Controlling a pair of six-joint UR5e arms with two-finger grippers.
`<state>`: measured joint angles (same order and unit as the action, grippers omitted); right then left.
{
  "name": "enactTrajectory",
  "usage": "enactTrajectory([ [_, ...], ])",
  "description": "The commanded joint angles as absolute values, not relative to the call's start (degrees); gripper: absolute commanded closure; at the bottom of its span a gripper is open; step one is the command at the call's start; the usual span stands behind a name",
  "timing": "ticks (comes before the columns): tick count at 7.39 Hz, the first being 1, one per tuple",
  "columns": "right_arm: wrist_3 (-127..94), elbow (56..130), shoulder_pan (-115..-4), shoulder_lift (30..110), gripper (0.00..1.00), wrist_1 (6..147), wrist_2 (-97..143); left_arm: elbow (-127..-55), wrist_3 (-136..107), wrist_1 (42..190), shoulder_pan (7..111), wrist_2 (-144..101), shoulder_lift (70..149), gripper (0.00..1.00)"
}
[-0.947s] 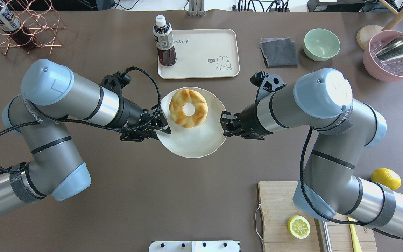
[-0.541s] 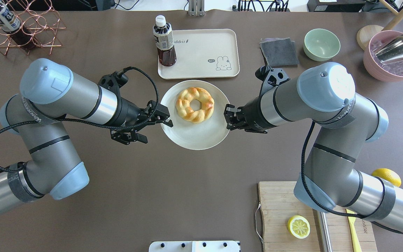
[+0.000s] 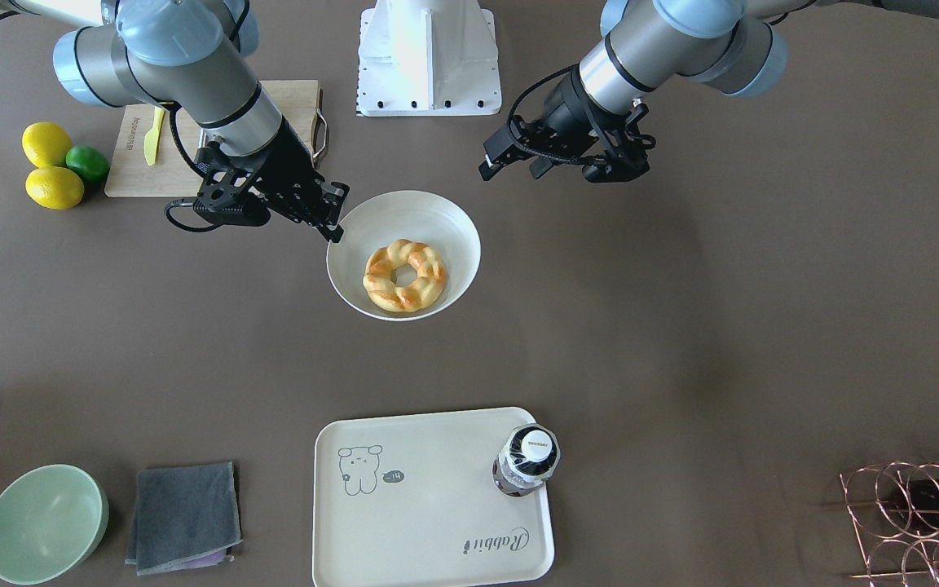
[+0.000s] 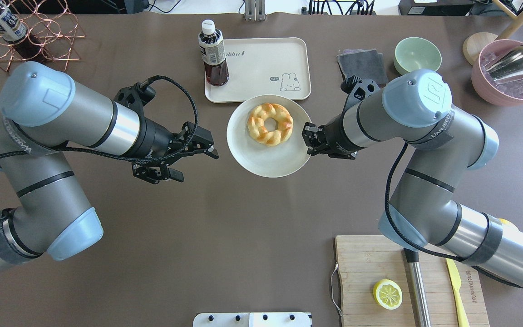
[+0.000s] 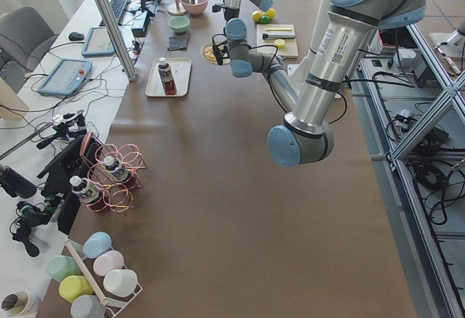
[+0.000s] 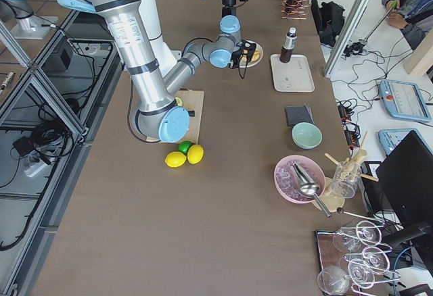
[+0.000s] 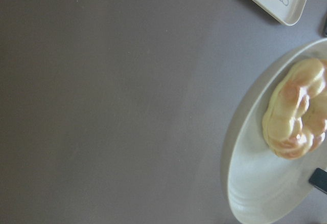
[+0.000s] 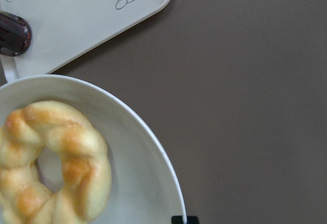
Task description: Place donut on tray
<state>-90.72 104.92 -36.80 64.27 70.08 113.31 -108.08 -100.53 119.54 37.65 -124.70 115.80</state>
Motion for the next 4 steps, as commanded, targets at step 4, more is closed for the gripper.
enactTrajectory([
  [4, -91.31, 84.34, -41.13, 57.06, 1.00, 65.16, 113.73, -111.62, -100.55, 117.51, 40.52, -127.27, 111.80, 0.03],
])
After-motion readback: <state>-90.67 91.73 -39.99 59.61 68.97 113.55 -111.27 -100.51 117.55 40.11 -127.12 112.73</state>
